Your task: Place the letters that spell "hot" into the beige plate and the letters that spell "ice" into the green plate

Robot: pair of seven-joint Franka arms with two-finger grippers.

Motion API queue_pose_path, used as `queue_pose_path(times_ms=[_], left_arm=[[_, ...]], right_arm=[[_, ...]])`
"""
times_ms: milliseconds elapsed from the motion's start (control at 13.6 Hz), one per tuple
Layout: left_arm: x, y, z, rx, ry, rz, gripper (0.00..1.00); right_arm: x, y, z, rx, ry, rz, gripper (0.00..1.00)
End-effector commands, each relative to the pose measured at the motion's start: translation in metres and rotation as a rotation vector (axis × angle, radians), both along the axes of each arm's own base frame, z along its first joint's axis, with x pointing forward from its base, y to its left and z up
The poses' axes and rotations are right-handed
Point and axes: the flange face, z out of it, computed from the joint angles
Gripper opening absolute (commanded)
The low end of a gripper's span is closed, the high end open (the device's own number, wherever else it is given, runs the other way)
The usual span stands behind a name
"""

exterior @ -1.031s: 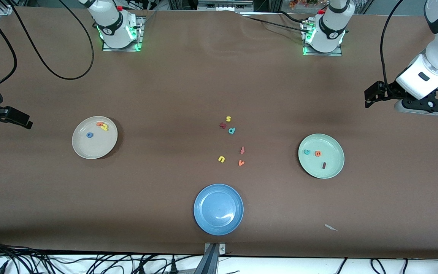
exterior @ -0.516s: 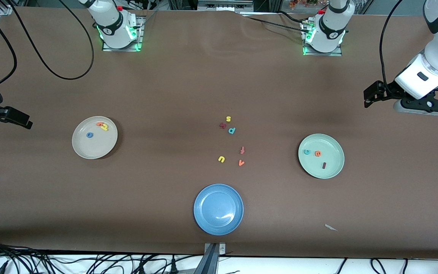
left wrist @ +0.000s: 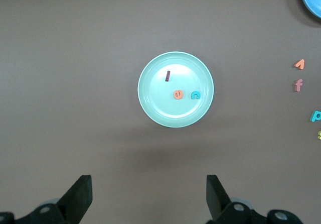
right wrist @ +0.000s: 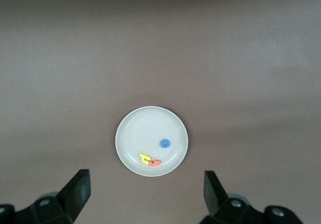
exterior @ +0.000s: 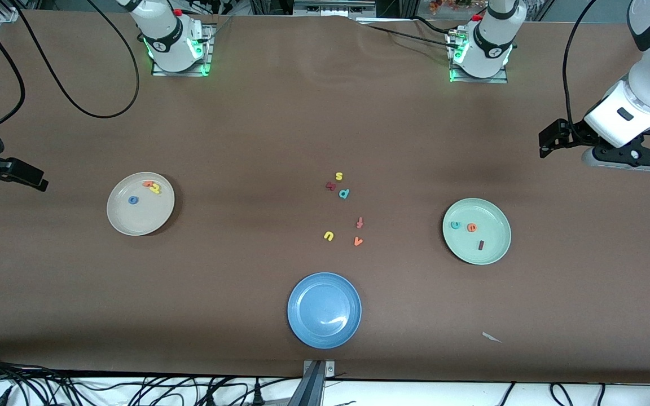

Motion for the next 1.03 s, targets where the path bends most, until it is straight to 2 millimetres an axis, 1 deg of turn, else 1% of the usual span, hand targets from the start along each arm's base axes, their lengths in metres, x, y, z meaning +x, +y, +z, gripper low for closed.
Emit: queue_pose_path(times_ms=[0,368,516,663,957], left_arm=[[-0.0060,-0.0026,0.0029,-0.020,0.004,0.007,1.00],[-0.0045,-0.0045,0.0058,-0.021,-0.003,0.006,1.00],[-0.0034,-0.0028,0.0025,-0.021,0.003,0.007,1.00],[-0.0016,-0.0021,0.0078,-0.022,-0.011,0.012,1.00],[-0.0050,-0.0010,0.0112,-0.022,-0.008,0.012,1.00]], right_arm=[[-0.0030,-0.0008,0.0083,0.006,-0.015,-0.010,1.00],[-0.0030,-0.0010,0.0083,0.005,-0.015,-0.010,1.00],[-0.0030,-0.0010,0.0083,0.005,-0.015,-0.010,1.00],[-0.0031,-0.0019,0.0083,0.005,-0.015,-0.011,1.00],[-0.0030,-0.0010,0.0083,0.005,-0.015,-0.010,1.00]])
